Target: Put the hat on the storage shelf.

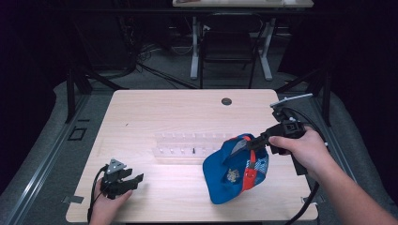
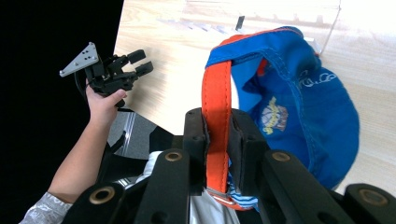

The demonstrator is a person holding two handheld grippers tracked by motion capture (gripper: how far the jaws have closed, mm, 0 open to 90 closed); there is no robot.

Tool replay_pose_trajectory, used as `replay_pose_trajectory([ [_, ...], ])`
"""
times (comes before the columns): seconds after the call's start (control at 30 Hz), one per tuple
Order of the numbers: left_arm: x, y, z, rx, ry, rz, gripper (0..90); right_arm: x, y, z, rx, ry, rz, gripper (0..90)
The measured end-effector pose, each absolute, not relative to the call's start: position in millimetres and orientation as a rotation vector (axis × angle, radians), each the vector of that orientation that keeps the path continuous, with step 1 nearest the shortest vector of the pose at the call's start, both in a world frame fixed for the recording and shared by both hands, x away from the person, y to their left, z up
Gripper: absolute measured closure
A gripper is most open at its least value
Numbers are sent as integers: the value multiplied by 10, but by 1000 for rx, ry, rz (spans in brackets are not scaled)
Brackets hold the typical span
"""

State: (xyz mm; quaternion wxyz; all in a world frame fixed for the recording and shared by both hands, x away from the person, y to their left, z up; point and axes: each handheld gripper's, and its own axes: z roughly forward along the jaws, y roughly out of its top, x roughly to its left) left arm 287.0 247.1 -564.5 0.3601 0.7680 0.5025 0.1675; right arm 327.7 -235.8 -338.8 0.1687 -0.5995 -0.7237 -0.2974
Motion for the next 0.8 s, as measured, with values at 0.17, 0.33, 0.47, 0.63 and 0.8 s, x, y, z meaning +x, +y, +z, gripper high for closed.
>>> replay_pose_trajectory([
  [0.17,2870,2472,-5644,1980,1294,431,451,3286,-2371,-3310,-1707,-2033,-874,782],
  [0.33,2870,2469,-5643,1983,1295,426,451,3313,-2423,-3235,-1702,-2031,-886,783],
  [0.47,2873,2461,-5644,1988,1290,424,451,3331,-2466,-3167,-1727,-2004,-904,783],
  [0.63,2872,2448,-5649,1990,1286,425,450,3363,-2525,-3093,-1742,-1977,-954,783],
  [0.8,2869,2444,-5648,1988,1286,425,450,3408,-2507,-3010,-1745,-1926,-1000,783],
])
